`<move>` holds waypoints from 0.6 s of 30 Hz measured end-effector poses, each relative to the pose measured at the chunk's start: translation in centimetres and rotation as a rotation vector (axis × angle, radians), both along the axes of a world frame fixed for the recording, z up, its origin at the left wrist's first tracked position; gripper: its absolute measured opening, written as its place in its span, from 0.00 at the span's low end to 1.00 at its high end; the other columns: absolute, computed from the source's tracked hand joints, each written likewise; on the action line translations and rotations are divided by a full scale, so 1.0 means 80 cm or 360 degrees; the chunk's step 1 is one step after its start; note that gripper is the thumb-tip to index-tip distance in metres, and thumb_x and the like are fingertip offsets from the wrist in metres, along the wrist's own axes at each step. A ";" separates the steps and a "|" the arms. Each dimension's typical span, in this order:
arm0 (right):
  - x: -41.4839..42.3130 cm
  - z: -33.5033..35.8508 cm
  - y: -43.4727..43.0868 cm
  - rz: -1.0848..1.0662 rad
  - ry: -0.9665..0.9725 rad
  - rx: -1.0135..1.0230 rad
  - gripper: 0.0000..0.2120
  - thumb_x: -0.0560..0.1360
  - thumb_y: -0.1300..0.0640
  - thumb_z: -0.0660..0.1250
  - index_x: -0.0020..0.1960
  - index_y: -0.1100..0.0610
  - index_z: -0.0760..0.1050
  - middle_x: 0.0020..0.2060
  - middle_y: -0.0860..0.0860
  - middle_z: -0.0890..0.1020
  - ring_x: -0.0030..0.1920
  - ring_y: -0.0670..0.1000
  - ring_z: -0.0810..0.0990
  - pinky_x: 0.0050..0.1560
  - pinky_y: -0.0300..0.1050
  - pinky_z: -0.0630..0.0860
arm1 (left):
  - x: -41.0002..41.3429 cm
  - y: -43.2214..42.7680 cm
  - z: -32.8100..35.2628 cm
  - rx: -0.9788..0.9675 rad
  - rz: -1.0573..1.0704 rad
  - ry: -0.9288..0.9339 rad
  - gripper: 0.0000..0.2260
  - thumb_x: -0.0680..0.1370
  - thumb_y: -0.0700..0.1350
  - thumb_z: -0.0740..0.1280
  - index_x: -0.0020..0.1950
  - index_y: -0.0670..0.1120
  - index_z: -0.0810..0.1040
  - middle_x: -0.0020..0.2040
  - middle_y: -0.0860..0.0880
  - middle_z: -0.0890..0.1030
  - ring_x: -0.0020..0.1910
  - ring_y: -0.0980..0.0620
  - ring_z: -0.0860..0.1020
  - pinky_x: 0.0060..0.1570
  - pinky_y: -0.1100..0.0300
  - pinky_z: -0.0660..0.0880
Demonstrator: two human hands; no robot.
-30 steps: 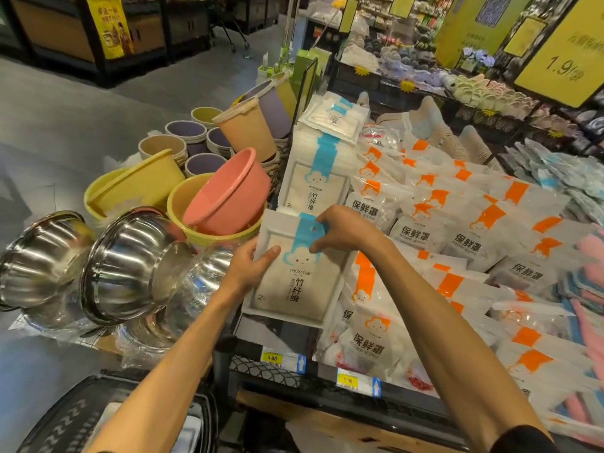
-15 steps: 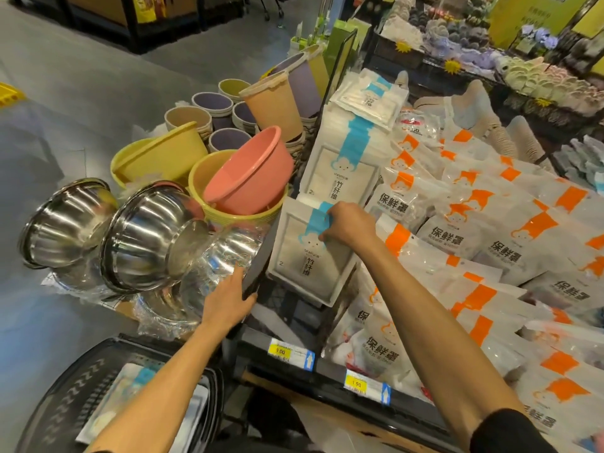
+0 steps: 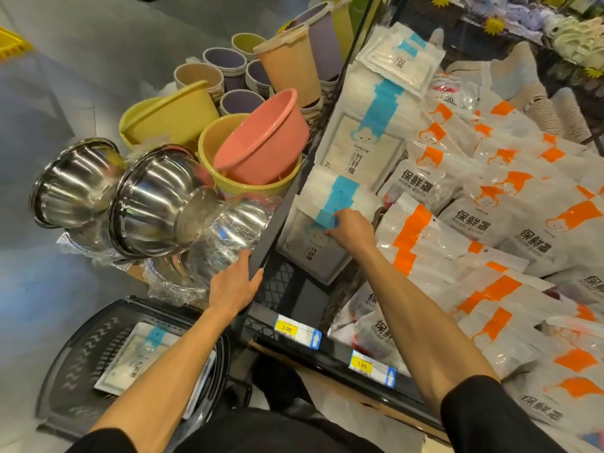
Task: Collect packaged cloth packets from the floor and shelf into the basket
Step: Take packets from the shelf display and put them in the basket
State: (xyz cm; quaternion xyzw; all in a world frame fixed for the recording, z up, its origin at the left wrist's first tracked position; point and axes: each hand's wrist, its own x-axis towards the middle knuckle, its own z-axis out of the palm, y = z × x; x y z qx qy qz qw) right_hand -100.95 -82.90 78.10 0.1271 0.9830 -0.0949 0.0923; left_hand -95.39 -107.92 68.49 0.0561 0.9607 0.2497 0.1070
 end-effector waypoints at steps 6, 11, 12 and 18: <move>-0.007 -0.013 0.008 -0.0008 -0.0026 -0.0054 0.13 0.74 0.50 0.74 0.50 0.59 0.80 0.44 0.55 0.82 0.45 0.55 0.81 0.42 0.49 0.78 | -0.001 -0.003 -0.003 0.0009 0.0008 0.0014 0.19 0.83 0.57 0.61 0.67 0.47 0.66 0.47 0.46 0.83 0.43 0.42 0.82 0.37 0.54 0.70; -0.015 -0.017 0.016 -0.0020 -0.0020 -0.0091 0.13 0.73 0.50 0.74 0.50 0.59 0.81 0.44 0.55 0.82 0.46 0.56 0.81 0.41 0.48 0.77 | -0.002 -0.003 -0.005 -0.0010 0.0022 -0.0001 0.19 0.82 0.58 0.61 0.68 0.48 0.66 0.47 0.46 0.83 0.44 0.42 0.82 0.36 0.54 0.69; -0.017 -0.018 0.017 -0.0020 -0.0015 -0.0091 0.13 0.73 0.50 0.74 0.51 0.59 0.81 0.45 0.55 0.82 0.46 0.56 0.80 0.41 0.48 0.76 | -0.002 -0.003 -0.005 -0.0010 0.0024 -0.0006 0.19 0.82 0.58 0.61 0.68 0.48 0.66 0.48 0.46 0.83 0.44 0.42 0.82 0.36 0.54 0.69; -0.023 -0.022 0.019 -0.0033 0.0010 -0.0045 0.12 0.74 0.51 0.74 0.50 0.59 0.81 0.45 0.55 0.82 0.47 0.57 0.81 0.45 0.50 0.78 | -0.002 -0.004 -0.004 0.0039 0.0035 -0.0041 0.19 0.82 0.57 0.61 0.69 0.48 0.66 0.49 0.48 0.83 0.46 0.44 0.82 0.38 0.55 0.69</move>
